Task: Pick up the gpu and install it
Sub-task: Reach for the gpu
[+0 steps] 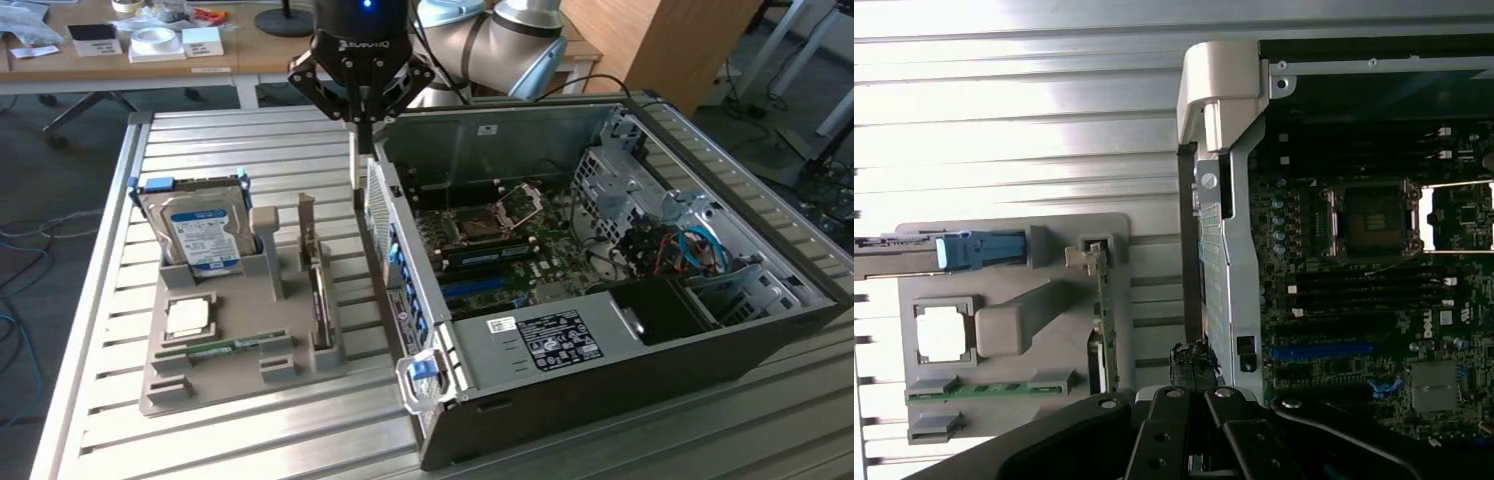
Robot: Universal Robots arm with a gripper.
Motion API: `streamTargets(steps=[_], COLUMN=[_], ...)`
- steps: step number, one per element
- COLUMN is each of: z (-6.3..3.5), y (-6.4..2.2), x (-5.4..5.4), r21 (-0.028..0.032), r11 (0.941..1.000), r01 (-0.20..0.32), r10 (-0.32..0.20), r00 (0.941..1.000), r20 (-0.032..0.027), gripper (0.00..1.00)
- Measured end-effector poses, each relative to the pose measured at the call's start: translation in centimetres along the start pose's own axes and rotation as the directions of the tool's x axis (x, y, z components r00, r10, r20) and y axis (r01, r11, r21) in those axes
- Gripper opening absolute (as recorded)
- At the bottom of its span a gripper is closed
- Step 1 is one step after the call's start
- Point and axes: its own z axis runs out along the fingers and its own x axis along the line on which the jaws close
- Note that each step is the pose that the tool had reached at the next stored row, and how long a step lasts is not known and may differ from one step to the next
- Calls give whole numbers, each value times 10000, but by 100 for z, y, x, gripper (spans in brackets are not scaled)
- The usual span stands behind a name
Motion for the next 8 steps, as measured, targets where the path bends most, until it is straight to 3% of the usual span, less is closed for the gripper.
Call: streamTargets(steps=[8], z=[-2], y=[-6], x=[78], r21=[-1], r11=[10000], r01=[0], r10=[0], r00=[10000], r20=[1], gripper=[11])
